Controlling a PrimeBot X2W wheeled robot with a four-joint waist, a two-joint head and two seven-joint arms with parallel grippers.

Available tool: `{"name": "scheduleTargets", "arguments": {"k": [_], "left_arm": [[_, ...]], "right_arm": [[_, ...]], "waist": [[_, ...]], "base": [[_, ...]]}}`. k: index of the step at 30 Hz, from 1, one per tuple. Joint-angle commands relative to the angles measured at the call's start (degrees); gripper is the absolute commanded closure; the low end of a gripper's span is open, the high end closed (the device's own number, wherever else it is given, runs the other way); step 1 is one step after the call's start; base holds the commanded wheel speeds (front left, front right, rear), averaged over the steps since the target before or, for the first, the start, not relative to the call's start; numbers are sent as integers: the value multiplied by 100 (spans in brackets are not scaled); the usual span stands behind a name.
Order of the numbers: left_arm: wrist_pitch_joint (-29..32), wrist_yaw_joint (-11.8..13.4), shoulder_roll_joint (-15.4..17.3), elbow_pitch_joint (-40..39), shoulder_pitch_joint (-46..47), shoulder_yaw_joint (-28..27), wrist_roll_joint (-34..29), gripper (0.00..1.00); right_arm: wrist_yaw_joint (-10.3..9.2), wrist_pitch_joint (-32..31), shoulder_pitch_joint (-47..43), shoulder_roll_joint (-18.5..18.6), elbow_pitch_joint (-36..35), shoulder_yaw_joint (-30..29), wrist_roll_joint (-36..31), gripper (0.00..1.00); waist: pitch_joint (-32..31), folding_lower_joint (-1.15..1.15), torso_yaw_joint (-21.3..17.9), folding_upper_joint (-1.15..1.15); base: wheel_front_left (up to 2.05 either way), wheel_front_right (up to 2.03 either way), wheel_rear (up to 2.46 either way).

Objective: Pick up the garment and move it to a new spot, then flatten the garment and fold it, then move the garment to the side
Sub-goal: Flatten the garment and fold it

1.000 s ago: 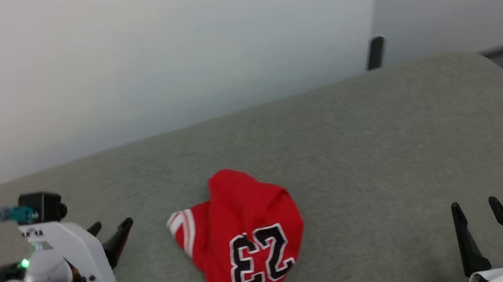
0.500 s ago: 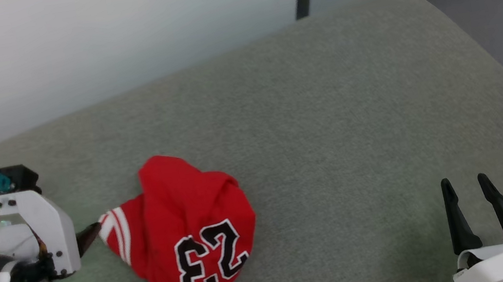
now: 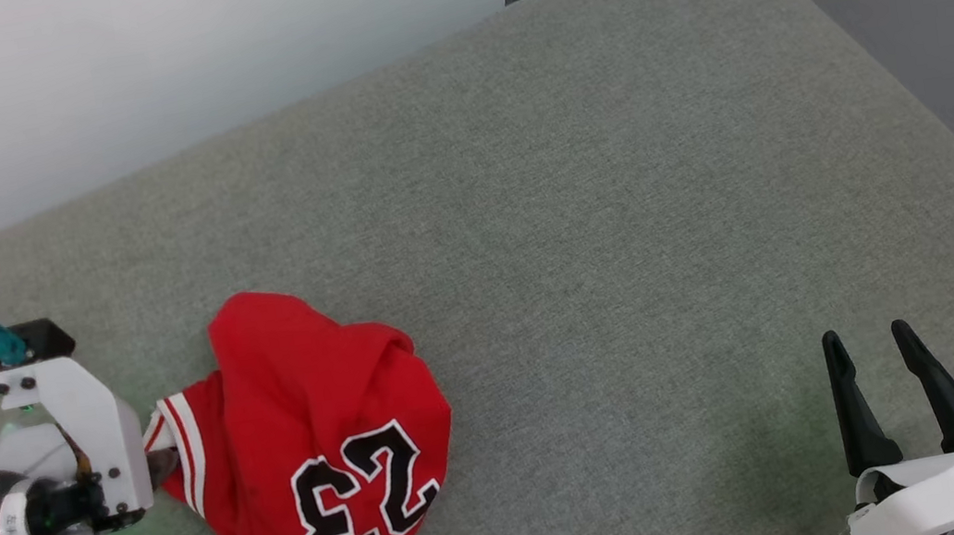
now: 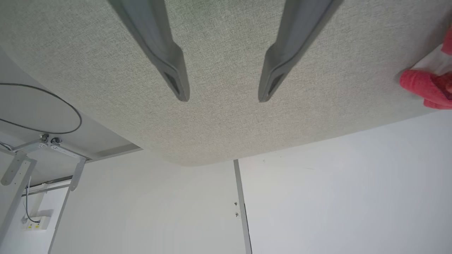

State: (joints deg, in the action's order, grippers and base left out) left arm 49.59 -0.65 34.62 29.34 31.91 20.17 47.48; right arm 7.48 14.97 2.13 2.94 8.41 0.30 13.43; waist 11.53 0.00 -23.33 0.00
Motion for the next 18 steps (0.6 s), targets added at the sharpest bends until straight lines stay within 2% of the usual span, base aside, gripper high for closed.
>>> {"name": "scheduleTargets", "arguments": {"k": [1, 2, 3, 14, 18], "left_arm": [[107, 19, -224, 129, -156, 133, 97, 39], [142, -40, -242, 150, -142, 175, 92, 78], [135, -42, -252, 174, -130, 182, 87, 100], [-78, -15, -87, 243, 325, 160, -121, 100], [-141, -30, 179, 196, 410, 144, -272, 100]], "right_arm": [[3, 32, 95, -9, 8, 14, -19, 0], [3, 33, 92, -9, 11, 20, -27, 0], [3, 33, 86, -9, 15, 17, -32, 0], [3, 33, -114, -7, 25, -126, -198, 0], [3, 33, -178, -8, 32, -147, -235, 0]], "waist": [[-24, 0, 14, 0], [-43, 0, 22, 0], [-62, 0, 33, 0], [-488, 0, 465, 0], [-672, 0, 715, 0]], "base": [[0, 0, 0], [0, 0, 0], [0, 0, 0], [0, 0, 0], [0, 0, 0]]}}
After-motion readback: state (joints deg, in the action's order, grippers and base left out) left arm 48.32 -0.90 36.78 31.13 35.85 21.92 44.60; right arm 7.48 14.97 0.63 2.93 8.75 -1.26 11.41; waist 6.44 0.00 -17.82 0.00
